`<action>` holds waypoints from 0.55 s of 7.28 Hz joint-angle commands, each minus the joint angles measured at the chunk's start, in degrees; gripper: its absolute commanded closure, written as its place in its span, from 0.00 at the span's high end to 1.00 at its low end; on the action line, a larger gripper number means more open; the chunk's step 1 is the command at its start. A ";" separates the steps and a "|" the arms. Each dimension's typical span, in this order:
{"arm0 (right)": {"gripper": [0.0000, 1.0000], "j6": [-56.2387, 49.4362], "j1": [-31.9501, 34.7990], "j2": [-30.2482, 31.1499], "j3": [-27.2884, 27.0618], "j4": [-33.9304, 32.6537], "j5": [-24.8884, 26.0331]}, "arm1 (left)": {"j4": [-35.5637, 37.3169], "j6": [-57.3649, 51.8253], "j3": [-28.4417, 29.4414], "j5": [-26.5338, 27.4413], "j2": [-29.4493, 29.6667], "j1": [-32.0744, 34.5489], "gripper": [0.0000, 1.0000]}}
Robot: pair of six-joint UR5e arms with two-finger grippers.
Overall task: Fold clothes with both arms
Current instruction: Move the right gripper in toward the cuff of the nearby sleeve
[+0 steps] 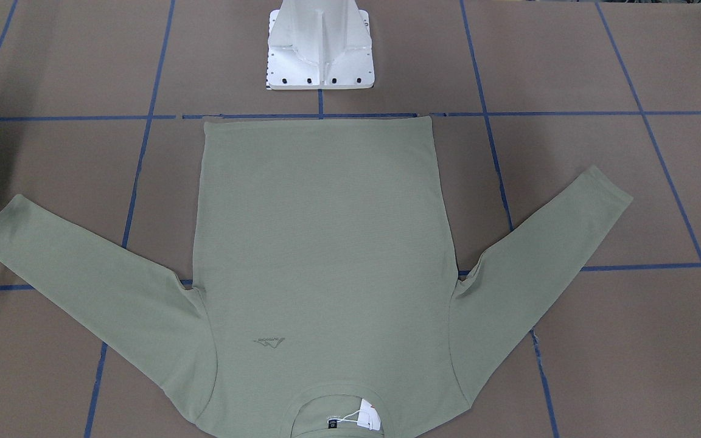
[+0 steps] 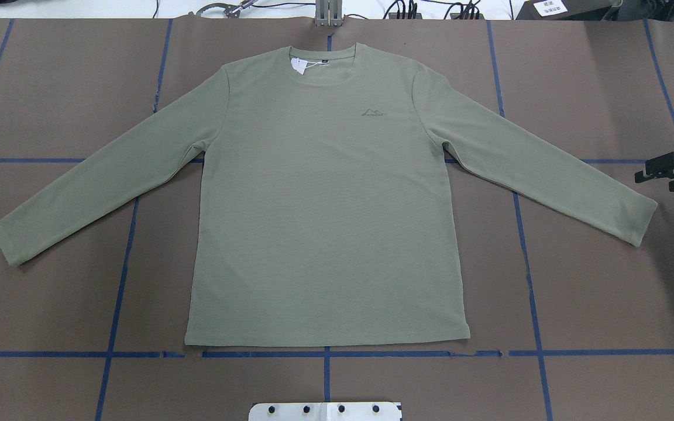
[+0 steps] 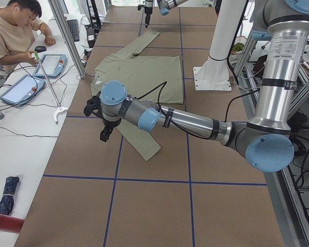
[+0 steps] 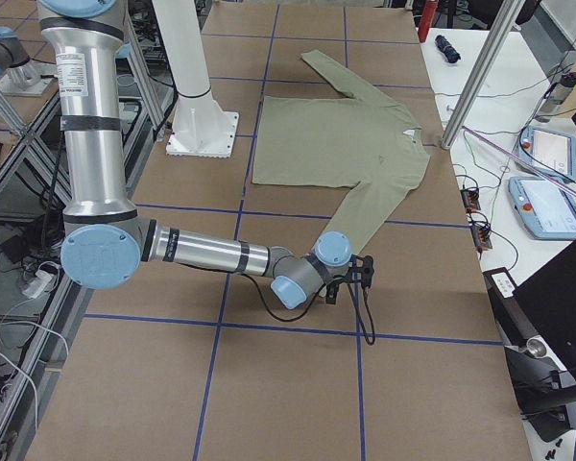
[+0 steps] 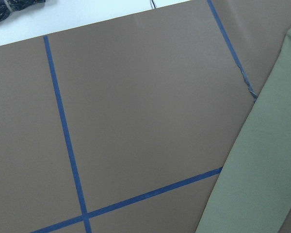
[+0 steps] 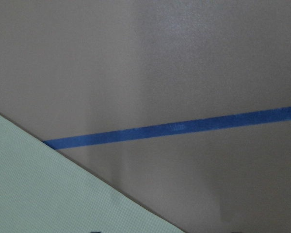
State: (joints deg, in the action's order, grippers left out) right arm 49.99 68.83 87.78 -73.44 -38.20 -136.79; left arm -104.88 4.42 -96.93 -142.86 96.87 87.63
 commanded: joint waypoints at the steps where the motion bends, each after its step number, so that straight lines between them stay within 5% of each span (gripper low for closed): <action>1: 0.85 1.78 -0.54 0.54 0.84 0.85 -0.67 | -0.15 -0.03 -0.27 -0.40 -0.01 -0.01 1.00; 4: 0.80 1.78 -0.63 0.81 0.93 0.67 -1.55 | -0.15 -0.29 -0.19 -0.49 -0.10 -0.01 1.00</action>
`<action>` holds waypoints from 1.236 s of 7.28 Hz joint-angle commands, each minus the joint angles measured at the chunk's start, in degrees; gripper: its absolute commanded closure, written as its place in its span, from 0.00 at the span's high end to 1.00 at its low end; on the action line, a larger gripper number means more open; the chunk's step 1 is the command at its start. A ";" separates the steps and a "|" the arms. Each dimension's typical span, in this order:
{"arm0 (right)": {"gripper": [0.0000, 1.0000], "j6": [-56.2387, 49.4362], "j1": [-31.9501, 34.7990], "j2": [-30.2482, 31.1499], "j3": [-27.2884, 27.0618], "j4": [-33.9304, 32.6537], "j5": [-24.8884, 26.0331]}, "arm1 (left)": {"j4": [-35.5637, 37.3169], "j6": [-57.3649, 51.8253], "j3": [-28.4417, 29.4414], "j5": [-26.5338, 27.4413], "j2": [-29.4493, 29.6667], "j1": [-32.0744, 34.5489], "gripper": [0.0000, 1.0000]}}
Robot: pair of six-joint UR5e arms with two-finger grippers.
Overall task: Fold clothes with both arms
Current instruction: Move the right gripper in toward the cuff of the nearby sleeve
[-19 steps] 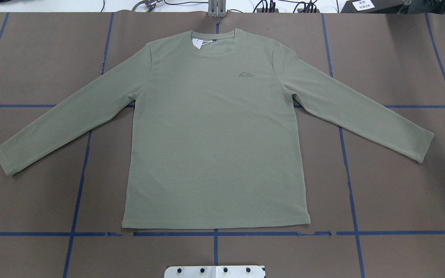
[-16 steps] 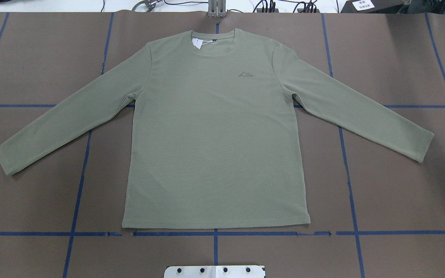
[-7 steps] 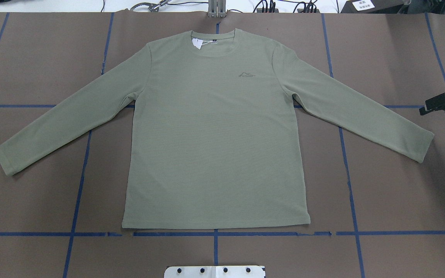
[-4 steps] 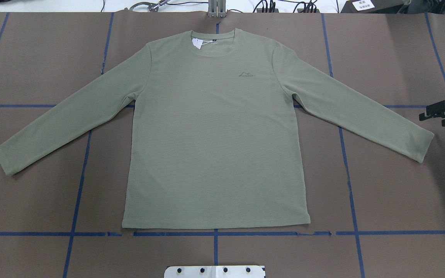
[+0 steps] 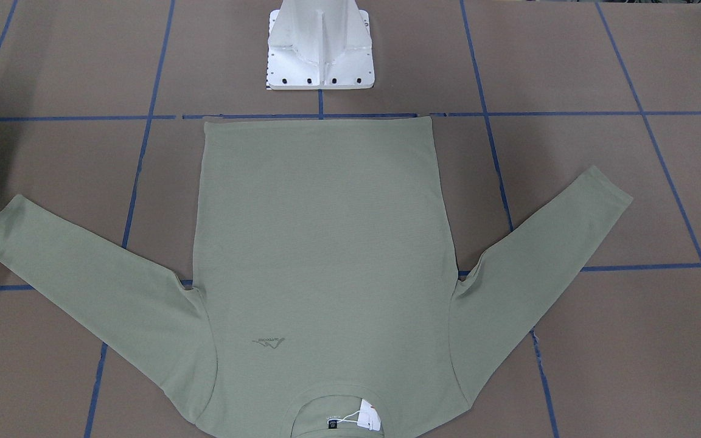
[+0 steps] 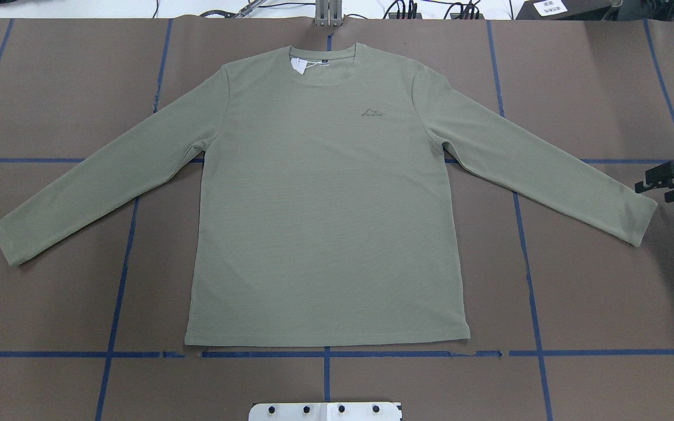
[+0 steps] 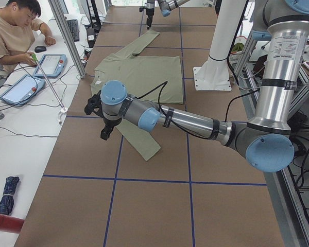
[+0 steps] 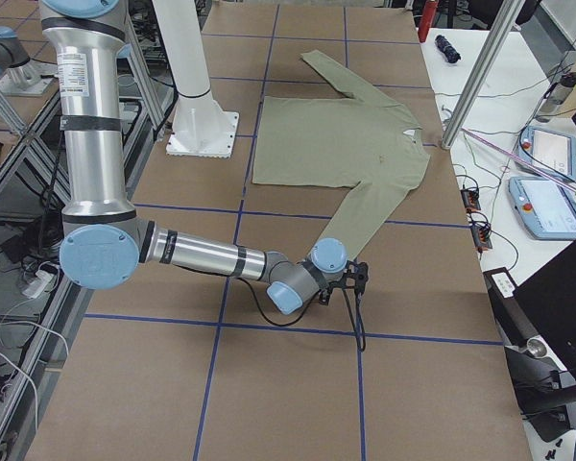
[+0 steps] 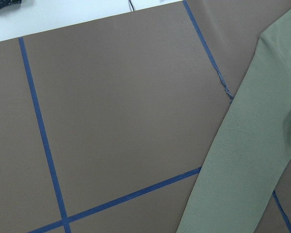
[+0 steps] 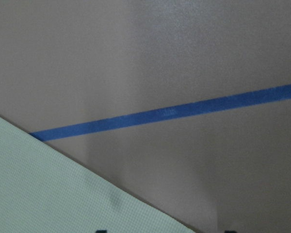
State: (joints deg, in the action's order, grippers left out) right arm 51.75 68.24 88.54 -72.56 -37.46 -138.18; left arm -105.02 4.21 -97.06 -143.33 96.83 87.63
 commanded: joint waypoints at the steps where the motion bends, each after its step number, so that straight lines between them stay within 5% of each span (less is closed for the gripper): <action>1: 0.77 0.02 -0.21 0.06 0.57 -0.07 0.10 | -0.01 -0.25 -0.06 -0.02 -0.06 0.09 1.00; 5: 0.69 0.02 -0.83 -0.12 1.55 -0.07 0.10 | -0.01 -0.25 -0.06 0.07 -0.15 0.09 1.00; 9: 0.00 -0.07 -0.83 0.06 2.08 0.10 -0.25 | 0.08 -0.25 -0.06 0.07 -0.06 0.09 1.00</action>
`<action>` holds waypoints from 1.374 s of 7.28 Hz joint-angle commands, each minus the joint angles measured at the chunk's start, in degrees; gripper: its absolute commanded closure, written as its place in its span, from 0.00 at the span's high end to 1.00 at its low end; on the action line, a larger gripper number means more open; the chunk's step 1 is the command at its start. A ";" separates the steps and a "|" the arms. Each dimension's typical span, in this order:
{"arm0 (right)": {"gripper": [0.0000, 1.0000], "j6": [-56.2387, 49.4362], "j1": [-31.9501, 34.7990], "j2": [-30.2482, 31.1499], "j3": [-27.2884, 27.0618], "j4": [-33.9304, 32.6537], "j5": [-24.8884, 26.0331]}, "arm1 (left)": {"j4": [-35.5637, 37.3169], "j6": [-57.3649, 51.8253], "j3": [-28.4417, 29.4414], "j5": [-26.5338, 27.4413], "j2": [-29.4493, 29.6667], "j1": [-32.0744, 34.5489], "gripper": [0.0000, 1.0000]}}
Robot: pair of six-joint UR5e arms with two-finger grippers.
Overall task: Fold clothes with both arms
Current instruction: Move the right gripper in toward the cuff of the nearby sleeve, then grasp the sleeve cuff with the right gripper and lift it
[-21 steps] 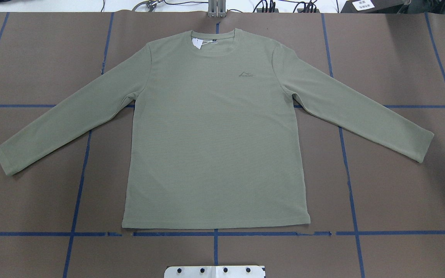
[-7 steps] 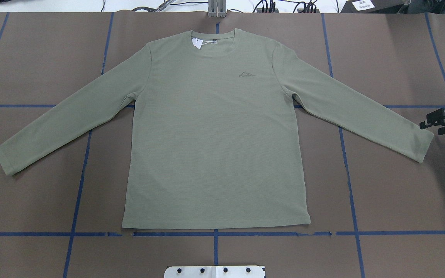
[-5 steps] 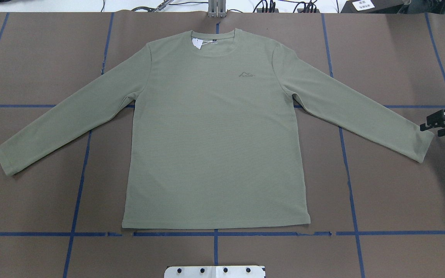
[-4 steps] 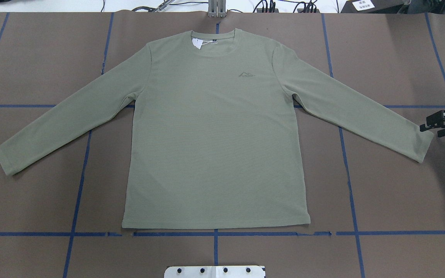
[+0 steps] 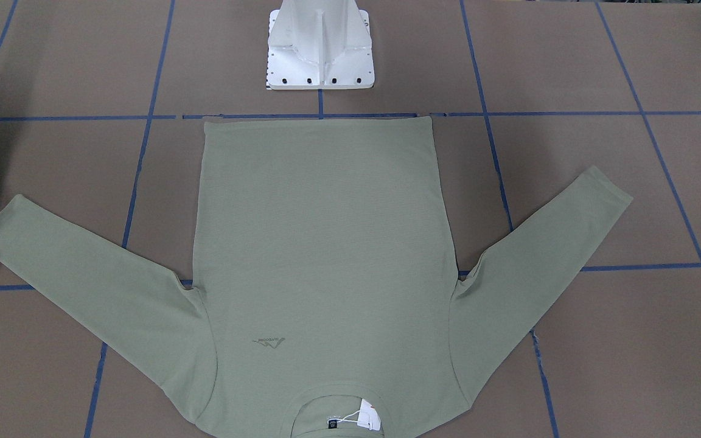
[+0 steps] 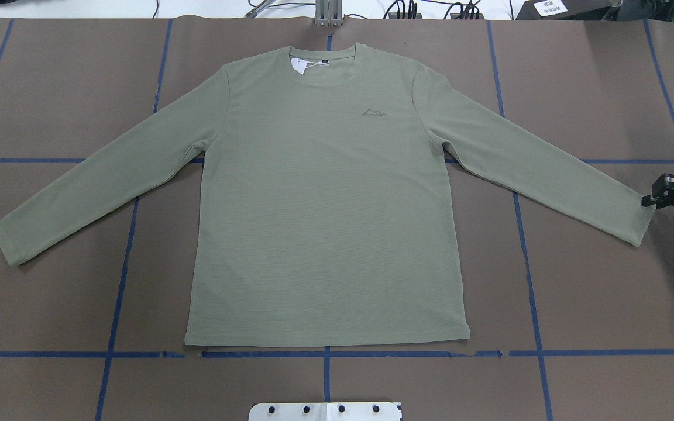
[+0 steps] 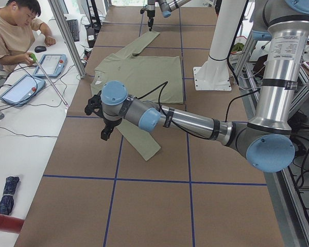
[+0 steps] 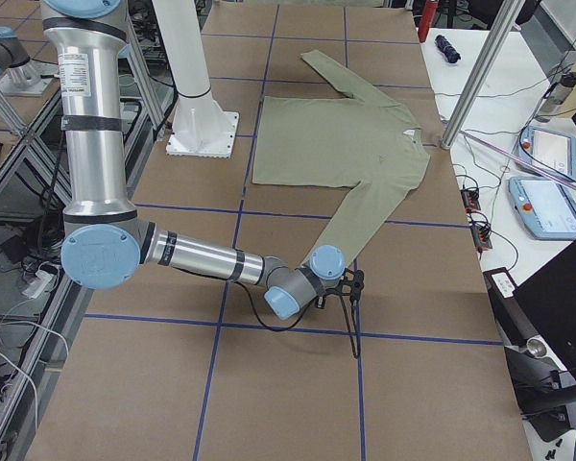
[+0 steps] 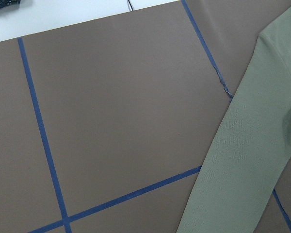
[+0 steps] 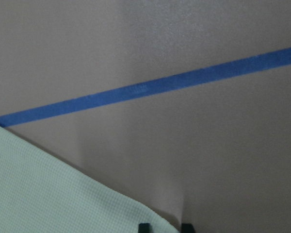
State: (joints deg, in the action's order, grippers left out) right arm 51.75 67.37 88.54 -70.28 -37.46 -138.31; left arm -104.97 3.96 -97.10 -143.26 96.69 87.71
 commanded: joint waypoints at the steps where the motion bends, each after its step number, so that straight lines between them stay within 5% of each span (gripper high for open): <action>1: 0.00 -0.07 0.04 -0.12 -0.82 0.11 -1.77 | 0.03 0.00 -0.11 0.00 0.16 0.00 1.00; 4: 0.00 3.15 -0.13 -0.55 -8.96 -0.33 -6.26 | 0.03 0.17 -0.20 -0.09 0.51 0.00 1.00; 6: 0.00 22.34 -7.12 -9.98 -12.87 -0.42 -6.98 | 0.03 0.44 -1.43 -0.09 0.07 0.09 1.00; 8: 0.00 43.08 -17.57 -26.58 -12.08 -3.29 5.95 | 0.03 0.44 -1.43 -0.09 0.07 0.09 1.00; 10: 0.00 45.37 -21.56 -47.12 -7.02 -20.64 16.28 | 0.03 0.44 -1.34 -0.09 0.16 0.00 1.00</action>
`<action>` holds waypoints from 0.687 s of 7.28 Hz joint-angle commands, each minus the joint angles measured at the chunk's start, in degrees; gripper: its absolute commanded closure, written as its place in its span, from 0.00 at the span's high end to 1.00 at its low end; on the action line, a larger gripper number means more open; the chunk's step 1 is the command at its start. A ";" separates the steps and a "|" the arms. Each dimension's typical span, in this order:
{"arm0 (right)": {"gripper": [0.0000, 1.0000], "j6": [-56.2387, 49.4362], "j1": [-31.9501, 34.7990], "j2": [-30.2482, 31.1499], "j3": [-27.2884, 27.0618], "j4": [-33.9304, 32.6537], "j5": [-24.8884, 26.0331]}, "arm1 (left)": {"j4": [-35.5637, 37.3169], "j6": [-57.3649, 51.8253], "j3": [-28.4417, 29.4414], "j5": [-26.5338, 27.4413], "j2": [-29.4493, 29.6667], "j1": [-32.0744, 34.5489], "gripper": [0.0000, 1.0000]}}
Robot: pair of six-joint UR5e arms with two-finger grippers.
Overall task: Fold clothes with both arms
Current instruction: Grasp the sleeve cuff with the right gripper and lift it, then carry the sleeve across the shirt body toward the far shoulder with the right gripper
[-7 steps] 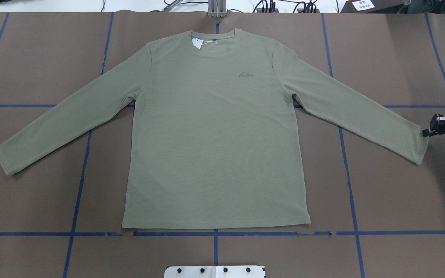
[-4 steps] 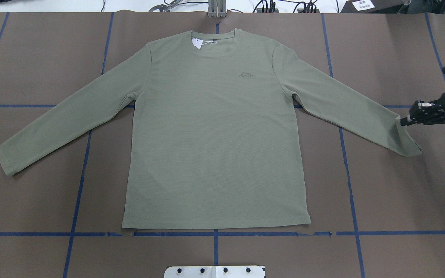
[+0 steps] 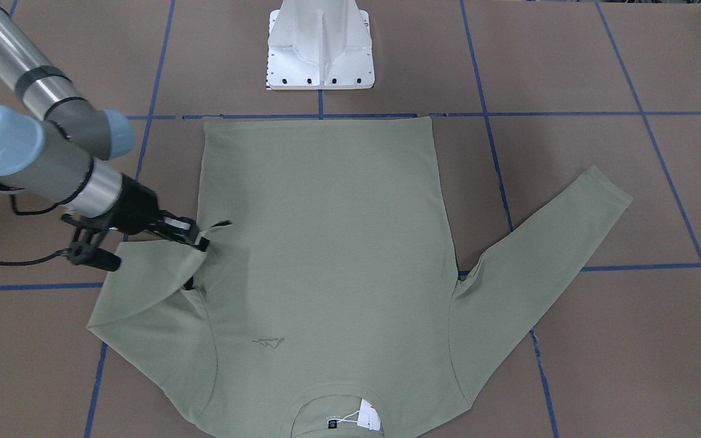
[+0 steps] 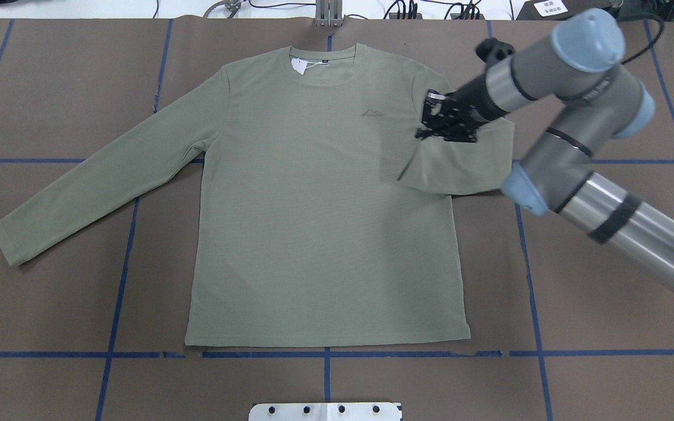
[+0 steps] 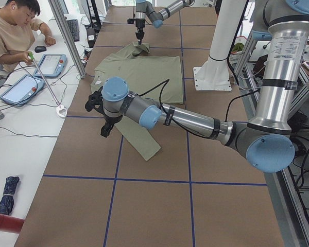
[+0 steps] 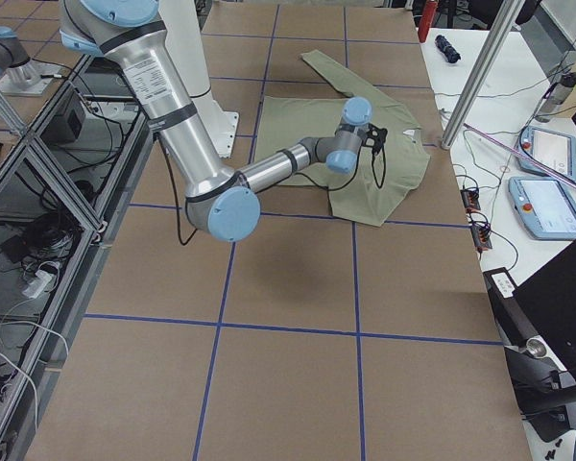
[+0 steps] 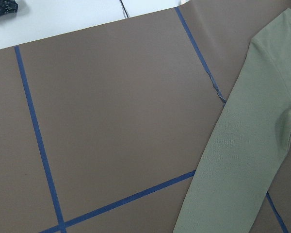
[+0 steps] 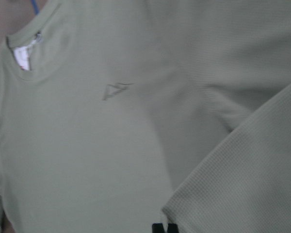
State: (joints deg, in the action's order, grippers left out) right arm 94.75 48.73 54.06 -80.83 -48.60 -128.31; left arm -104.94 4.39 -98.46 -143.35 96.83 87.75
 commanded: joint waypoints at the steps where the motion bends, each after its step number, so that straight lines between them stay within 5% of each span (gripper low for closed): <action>1: 0.00 2.45 -5.81 -21.89 12.10 -9.41 9.80 | -0.09 0.00 0.02 0.00 -0.06 -0.04 1.00; 5: 0.00 2.37 -15.75 -33.14 25.19 -4.40 24.22 | -0.09 0.00 -0.15 0.00 -0.06 -0.04 1.00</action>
State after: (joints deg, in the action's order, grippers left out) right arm 97.11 35.39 23.33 -58.52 -53.52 -107.58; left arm -105.03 4.29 -98.09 -143.35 96.78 87.72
